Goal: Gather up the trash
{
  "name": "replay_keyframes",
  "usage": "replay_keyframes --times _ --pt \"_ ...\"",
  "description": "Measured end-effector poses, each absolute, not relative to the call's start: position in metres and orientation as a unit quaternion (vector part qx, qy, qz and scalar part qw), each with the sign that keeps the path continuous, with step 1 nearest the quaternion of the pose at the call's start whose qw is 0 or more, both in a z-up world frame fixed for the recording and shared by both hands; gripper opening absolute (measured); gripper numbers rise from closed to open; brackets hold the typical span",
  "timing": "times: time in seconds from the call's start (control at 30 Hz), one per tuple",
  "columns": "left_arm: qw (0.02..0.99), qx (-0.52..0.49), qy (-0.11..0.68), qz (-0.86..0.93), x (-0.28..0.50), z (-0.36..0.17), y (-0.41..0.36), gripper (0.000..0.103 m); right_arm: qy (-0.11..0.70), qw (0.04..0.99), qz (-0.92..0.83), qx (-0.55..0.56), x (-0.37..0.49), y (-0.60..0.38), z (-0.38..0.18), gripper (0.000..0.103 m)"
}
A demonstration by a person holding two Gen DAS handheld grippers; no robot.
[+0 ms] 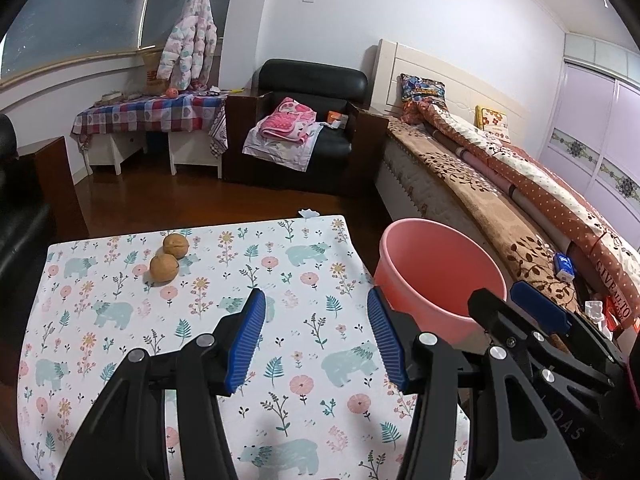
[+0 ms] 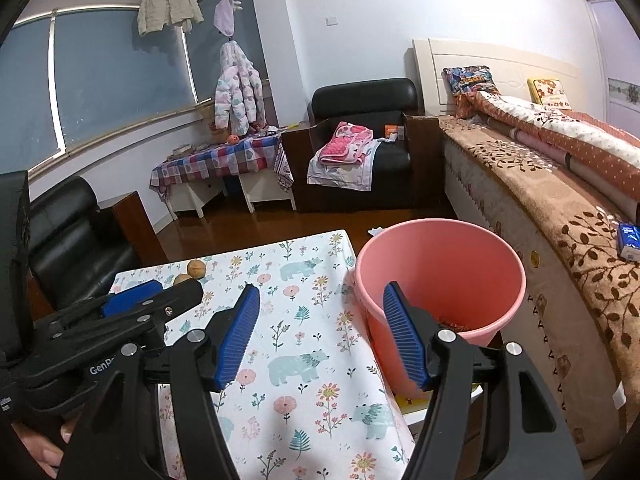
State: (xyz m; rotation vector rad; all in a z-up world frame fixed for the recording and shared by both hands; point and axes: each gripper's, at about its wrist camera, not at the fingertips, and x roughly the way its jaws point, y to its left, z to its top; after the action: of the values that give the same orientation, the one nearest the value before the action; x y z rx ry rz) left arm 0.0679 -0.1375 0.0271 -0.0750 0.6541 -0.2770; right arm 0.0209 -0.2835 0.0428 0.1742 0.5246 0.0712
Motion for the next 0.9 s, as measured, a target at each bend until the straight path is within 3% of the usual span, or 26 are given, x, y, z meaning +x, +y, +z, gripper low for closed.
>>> replay_keyframes --times 0.9 --pt "0.934 -0.043 0.325 -0.139 0.0626 0.0212 -0.1348 0.052 0.254 0.964 0.024 0.074 0.0171 -0.2813 0.0417 0.065"
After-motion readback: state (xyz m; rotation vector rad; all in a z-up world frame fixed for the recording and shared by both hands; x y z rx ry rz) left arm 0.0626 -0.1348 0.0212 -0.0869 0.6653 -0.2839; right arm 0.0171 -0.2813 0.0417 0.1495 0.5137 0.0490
